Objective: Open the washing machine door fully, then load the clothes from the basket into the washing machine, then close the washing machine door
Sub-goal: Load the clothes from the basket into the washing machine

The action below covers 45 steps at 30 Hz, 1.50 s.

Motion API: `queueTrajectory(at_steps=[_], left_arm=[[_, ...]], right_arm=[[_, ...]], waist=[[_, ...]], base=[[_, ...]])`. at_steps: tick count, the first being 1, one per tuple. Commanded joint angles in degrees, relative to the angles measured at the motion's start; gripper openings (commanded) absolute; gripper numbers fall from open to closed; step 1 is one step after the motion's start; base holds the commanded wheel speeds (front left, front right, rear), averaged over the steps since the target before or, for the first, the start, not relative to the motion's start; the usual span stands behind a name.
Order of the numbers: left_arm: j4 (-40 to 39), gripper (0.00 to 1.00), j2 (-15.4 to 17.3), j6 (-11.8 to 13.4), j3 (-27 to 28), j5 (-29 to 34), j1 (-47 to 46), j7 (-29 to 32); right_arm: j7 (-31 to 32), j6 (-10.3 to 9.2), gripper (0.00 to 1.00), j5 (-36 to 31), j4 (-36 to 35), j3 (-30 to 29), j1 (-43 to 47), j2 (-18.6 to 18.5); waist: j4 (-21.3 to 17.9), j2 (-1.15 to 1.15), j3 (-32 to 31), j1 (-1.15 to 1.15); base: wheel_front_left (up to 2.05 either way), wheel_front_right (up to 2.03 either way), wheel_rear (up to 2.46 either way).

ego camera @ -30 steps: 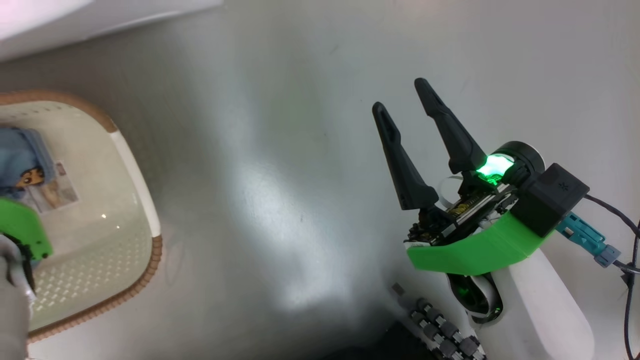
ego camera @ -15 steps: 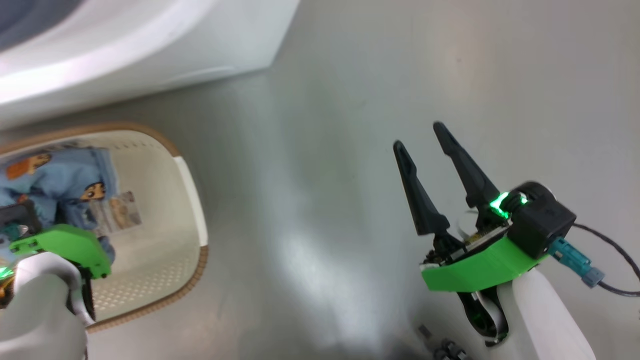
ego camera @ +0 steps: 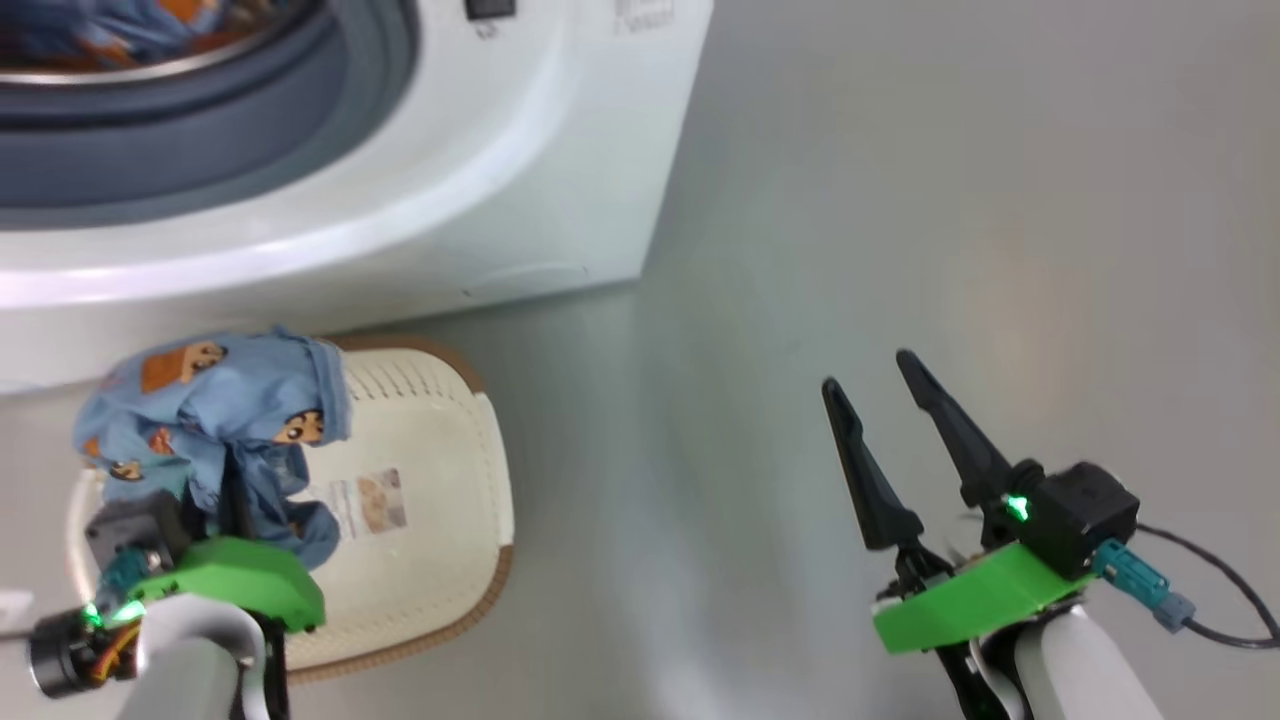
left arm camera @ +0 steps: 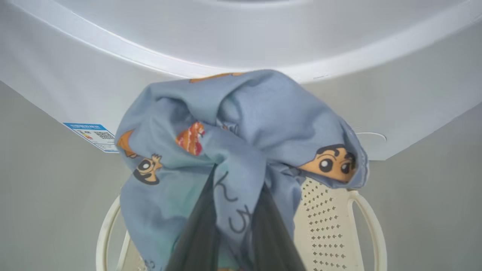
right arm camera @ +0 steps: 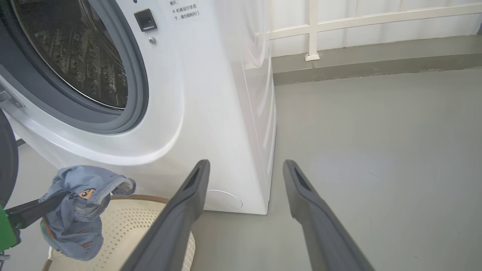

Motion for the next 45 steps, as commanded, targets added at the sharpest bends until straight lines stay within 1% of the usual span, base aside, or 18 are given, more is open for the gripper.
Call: queueTrajectory(at_steps=[1,6,10,13,17,20,27,34,45], left_arm=[[-4.14,0.0,1.13,0.33,2.74,1.57,2.96,-0.7],[-12.43,0.0,0.81,-0.15,3.94,4.61,8.43,-0.7],[-17.55,0.0,1.3,-0.15,3.91,6.25,12.2,-0.71],[-20.43,0.0,1.89,0.34,3.69,6.74,14.73,-0.66],[-24.57,0.0,2.9,1.16,3.08,7.22,17.92,0.86],[-26.53,0.0,3.31,1.6,2.78,7.39,19.58,1.68],[-33.73,0.0,4.8,3.68,2.23,7.91,24.61,5.09],[-37.85,0.0,5.56,4.54,1.88,7.89,27.52,6.42],[-40.59,0.0,6.38,4.96,1.79,7.34,29.5,7.42]], right_arm=[[0.57,0.09,1.0,-0.57,-1.4,0.72,2.62,0.19],[1.86,0.09,1.0,-0.68,-1.98,0.04,5.65,0.19],[2.95,0.09,1.0,-0.9,-2.74,-0.19,7.74,0.19],[3.72,0.09,1.0,-1.09,-3.32,-0.23,9.02,0.19],[4.59,0.09,1.0,-1.12,-4.18,-0.45,10.66,0.12],[5.02,0.09,1.0,-1.15,-4.61,-0.42,11.4,0.07],[6.13,0.09,1.0,-1.27,-6.1,-0.45,13.26,-0.21],[6.89,0.09,1.0,-1.36,-7.49,-1.07,15.14,-0.18],[7.97,0.09,1.0,-1.51,-9.16,-2.23,17.41,-0.1]], waist=[[4.08,0.0,-7.54,0.0],[4.73,0.0,-12.61,0.0],[4.86,0.0,-16.28,0.0],[4.67,0.0,-18.69,0.0],[4.46,0.0,-21.51,0.0],[4.3,0.0,-22.77,0.0],[3.76,0.0,-25.25,0.0],[3.94,0.0,-26.81,0.0],[4.06,0.0,-28.96,0.0]], base=[[0.0,0.0,0.0],[0.0,0.0,0.0],[0.0,0.0,0.0],[0.0,0.0,0.0],[0.0,0.0,0.0],[0.0,0.0,0.0],[0.0,0.0,0.0],[0.0,0.0,0.0],[0.0,0.0,0.0]])
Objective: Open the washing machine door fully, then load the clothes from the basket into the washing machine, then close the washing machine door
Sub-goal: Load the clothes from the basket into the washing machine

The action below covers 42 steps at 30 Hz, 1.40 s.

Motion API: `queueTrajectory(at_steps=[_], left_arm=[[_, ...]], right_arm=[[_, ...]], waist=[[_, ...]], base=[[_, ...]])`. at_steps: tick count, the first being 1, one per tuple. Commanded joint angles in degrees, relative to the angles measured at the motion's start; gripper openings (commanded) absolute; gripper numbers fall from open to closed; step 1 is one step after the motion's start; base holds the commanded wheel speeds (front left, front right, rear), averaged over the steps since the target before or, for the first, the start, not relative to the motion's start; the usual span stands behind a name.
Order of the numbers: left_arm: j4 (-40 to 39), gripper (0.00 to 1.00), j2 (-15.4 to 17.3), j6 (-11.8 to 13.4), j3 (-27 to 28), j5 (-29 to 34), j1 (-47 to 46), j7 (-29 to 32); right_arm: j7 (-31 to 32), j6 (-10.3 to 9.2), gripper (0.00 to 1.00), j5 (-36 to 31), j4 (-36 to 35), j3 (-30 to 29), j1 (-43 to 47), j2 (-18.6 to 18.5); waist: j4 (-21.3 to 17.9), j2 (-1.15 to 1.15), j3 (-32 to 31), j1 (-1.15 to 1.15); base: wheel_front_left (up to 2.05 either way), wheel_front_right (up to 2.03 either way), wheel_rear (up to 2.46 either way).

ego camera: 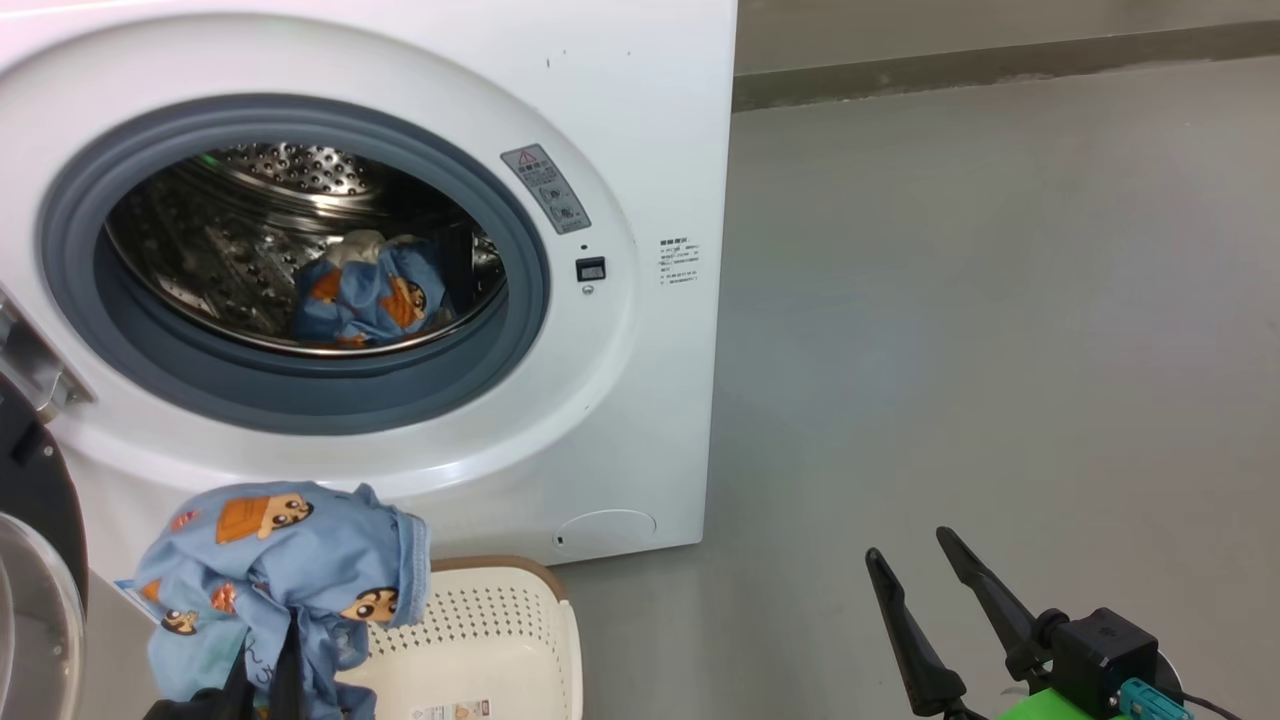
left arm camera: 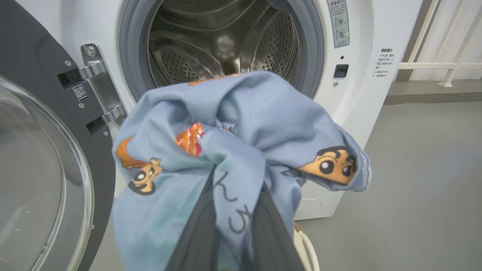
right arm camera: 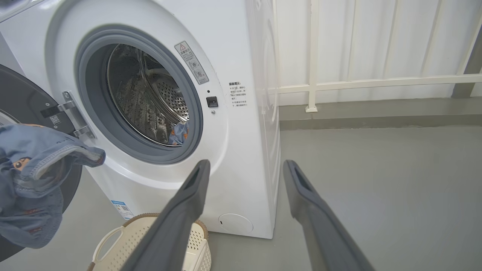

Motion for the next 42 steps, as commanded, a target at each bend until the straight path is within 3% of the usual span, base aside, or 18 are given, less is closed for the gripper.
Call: queueTrajectory(at_steps=[1,27,42], left_arm=[[-1.76,0.0,1.41,0.55,2.14,-0.1,-1.43,-0.2],[1.04,0.0,1.2,-0.53,1.78,-1.8,-3.06,-1.57],[8.8,0.0,-1.08,-3.89,0.72,-2.92,-17.41,-1.64]], right_arm=[[0.15,0.09,1.0,-0.78,-1.89,1.26,-0.74,-0.09],[0.16,0.09,1.0,-0.7,-2.35,1.47,-0.74,0.13],[-0.89,0.09,1.0,-0.81,-3.32,3.59,-6.41,0.16]], waist=[[0.03,0.0,-0.2,0.0],[1.01,0.0,0.95,0.0],[0.02,0.0,11.21,0.0]], base=[[0.0,0.0,0.0],[0.0,0.0,0.0],[0.0,0.0,0.0]])
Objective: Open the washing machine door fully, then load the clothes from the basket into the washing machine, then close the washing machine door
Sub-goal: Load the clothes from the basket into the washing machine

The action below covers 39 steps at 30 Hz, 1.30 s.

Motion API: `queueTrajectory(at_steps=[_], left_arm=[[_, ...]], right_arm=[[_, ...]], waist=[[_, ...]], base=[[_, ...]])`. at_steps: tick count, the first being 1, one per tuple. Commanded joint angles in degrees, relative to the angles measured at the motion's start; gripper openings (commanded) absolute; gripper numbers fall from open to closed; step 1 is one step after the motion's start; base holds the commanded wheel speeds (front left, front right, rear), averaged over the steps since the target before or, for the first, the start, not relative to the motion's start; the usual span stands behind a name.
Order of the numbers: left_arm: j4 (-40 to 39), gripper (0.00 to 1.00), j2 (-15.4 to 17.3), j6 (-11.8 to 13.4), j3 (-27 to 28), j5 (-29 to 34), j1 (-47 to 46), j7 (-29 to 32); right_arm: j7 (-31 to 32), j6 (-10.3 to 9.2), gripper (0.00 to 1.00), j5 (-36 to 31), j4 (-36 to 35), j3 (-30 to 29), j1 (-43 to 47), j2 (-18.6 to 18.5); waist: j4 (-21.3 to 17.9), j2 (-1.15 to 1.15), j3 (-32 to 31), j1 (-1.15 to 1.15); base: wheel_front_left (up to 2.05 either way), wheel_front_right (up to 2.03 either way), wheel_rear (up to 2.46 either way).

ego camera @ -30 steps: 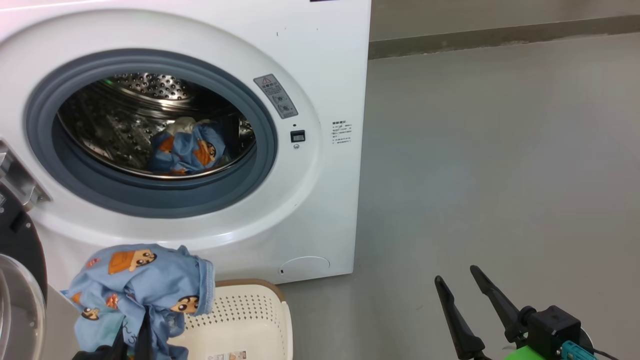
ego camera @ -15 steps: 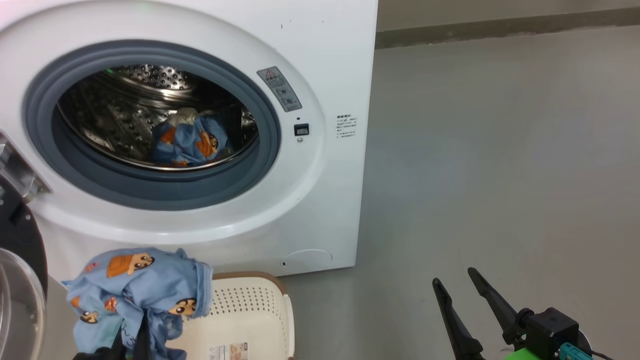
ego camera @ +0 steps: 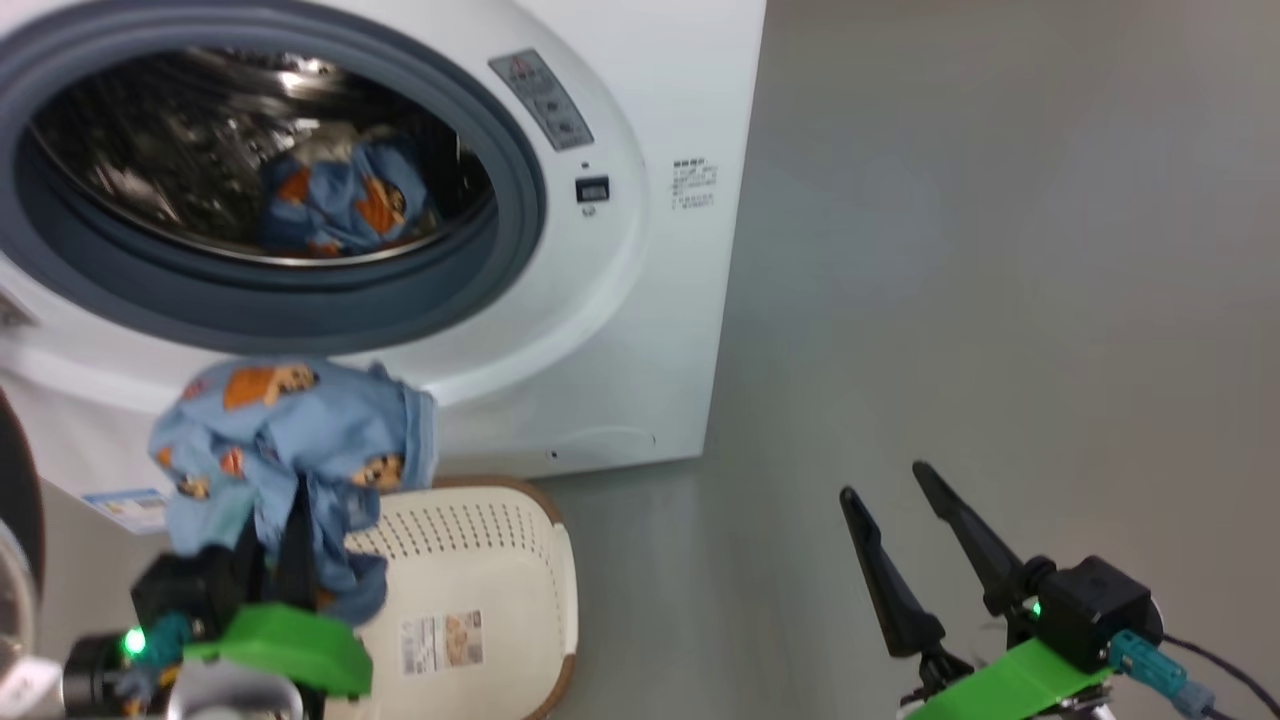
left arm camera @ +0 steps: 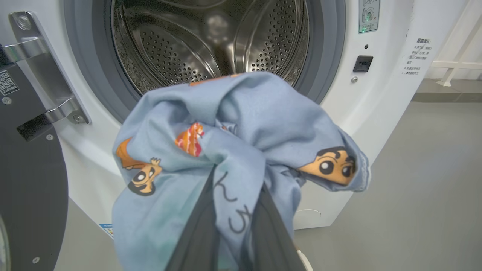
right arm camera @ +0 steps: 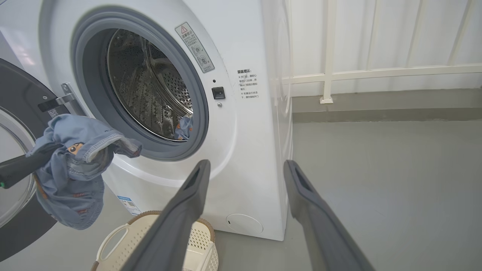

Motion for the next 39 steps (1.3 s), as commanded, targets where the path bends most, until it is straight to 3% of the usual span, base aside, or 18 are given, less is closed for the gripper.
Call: queueTrajectory(at_steps=[1,6,19,31,39], left_arm=[[0.39,0.0,0.83,-0.59,2.36,-0.73,-4.97,-0.55],[6.5,0.0,0.9,-2.65,4.21,-2.45,-14.69,-0.53],[19.08,0.0,7.56,-7.93,9.08,-6.07,-35.36,4.55],[24.71,0.0,17.53,-11.2,9.1,-5.52,-52.12,17.38],[26.33,0.0,23.34,-11.01,10.37,-4.98,-61.66,22.14]], right_arm=[[-0.76,0.09,1.0,-0.76,-1.83,1.79,-2.88,-0.04],[-1.63,0.09,1.0,-0.7,-2.19,2.59,-6.69,-0.03],[-6.29,0.09,1.0,2.92,0.66,6.16,-14.13,-0.01],[-9.21,0.09,1.0,8.22,4.77,8.63,-19.11,-0.01],[-9.26,0.09,1.0,11.57,3.69,9.61,-20.56,-0.01]], waist=[[-0.84,0.0,4.3,0.0],[-2.23,0.0,11.35,0.0],[-9.08,0.0,23.88,0.0],[-16.27,0.0,31.82,0.0],[-19.75,0.0,35.0,0.0]], base=[[0.0,0.0,0.0],[0.0,0.0,0.0],[0.0,0.0,0.0],[0.0,0.0,0.0],[0.0,0.0,0.0]])
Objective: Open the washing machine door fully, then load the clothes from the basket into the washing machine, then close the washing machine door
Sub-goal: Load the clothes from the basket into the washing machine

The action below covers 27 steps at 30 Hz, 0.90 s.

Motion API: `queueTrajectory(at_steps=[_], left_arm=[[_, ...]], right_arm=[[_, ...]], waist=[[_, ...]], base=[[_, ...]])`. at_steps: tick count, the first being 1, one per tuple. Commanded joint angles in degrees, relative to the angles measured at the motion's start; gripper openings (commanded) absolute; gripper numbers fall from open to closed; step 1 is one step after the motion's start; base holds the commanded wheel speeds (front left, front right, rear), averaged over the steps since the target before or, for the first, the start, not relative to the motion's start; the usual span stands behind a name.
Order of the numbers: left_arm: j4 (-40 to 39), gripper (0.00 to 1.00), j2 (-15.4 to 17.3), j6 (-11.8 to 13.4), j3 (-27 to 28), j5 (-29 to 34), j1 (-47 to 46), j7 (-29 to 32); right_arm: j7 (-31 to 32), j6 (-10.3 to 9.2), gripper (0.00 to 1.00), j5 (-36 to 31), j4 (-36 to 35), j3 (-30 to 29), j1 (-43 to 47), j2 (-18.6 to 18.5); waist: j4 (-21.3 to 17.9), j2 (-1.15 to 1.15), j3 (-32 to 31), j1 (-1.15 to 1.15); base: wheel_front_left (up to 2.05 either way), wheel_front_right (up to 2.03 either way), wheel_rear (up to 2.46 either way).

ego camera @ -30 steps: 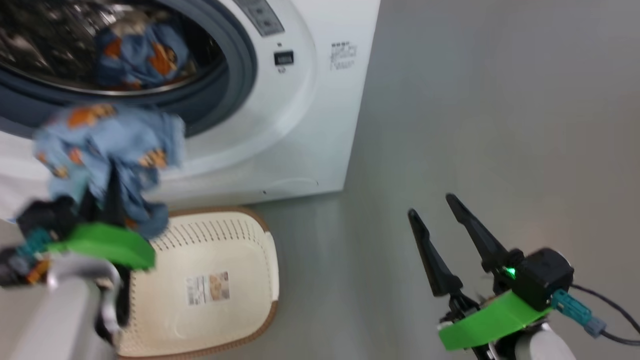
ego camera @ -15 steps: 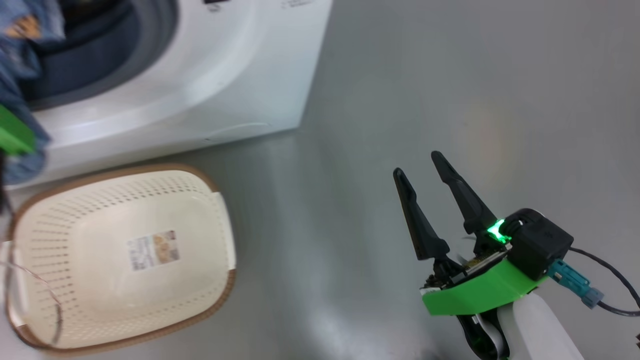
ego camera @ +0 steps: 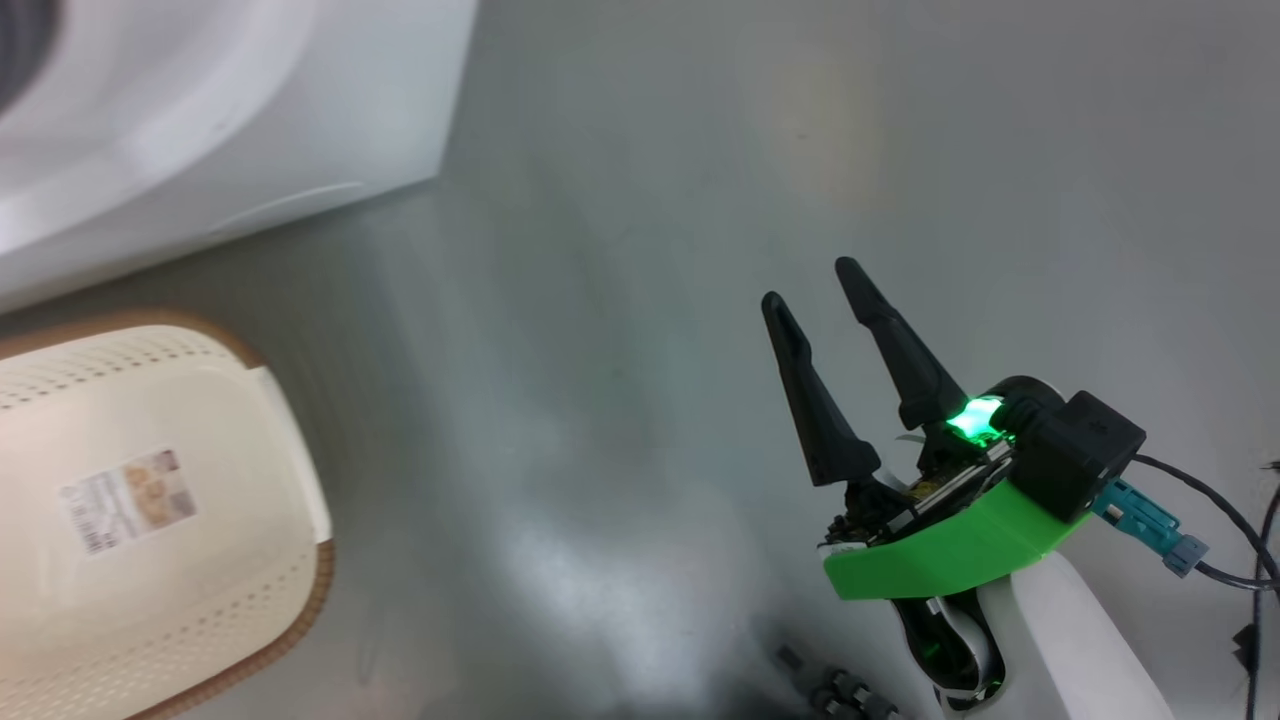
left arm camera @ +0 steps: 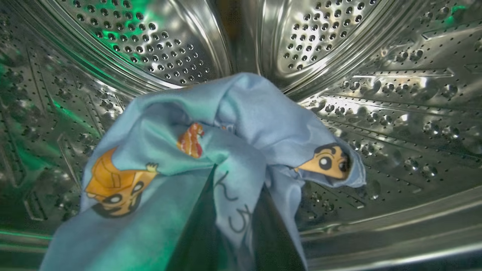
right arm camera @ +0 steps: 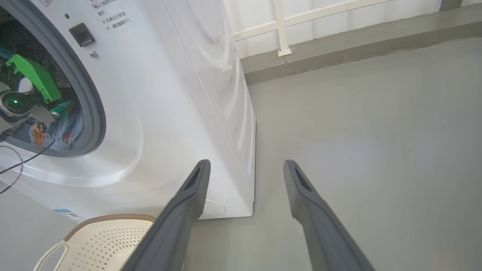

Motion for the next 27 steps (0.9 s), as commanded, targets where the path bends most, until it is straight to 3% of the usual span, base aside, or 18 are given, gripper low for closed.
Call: queueTrajectory(at_steps=[1,12,17,25,27], left_arm=[[-1.38,0.0,4.5,0.17,1.63,0.98,-2.41,-0.26],[0.34,0.0,9.19,1.5,0.81,7.53,-11.91,-11.32],[3.88,0.0,8.46,0.81,0.81,7.36,-12.93,-15.84],[10.05,0.0,6.97,-0.98,0.19,5.61,-12.85,-14.49],[10.67,0.46,6.89,-1.41,-0.48,5.97,-13.16,-14.66]], right_arm=[[-0.65,0.09,1.0,0.76,-1.44,1.54,0.47,0.1],[-0.66,0.09,1.0,1.84,-1.44,2.65,0.12,0.1],[-0.66,0.09,1.0,1.91,-1.56,2.47,0.35,0.1],[-0.66,0.09,1.0,1.61,-1.24,2.39,0.02,0.1],[-0.66,0.09,1.0,1.43,-1.16,2.38,-0.15,0.1]], waist=[[-2.76,0.0,2.45,0.0],[-4.82,0.0,3.76,0.0],[-4.75,0.0,4.02,0.0],[-4.15,0.0,4.07,0.0],[-3.99,0.0,4.07,0.0]], base=[[0.0,0.0,0.0],[0.0,0.0,0.0],[0.0,0.0,0.0],[0.0,0.0,0.0],[0.0,0.0,0.0]])
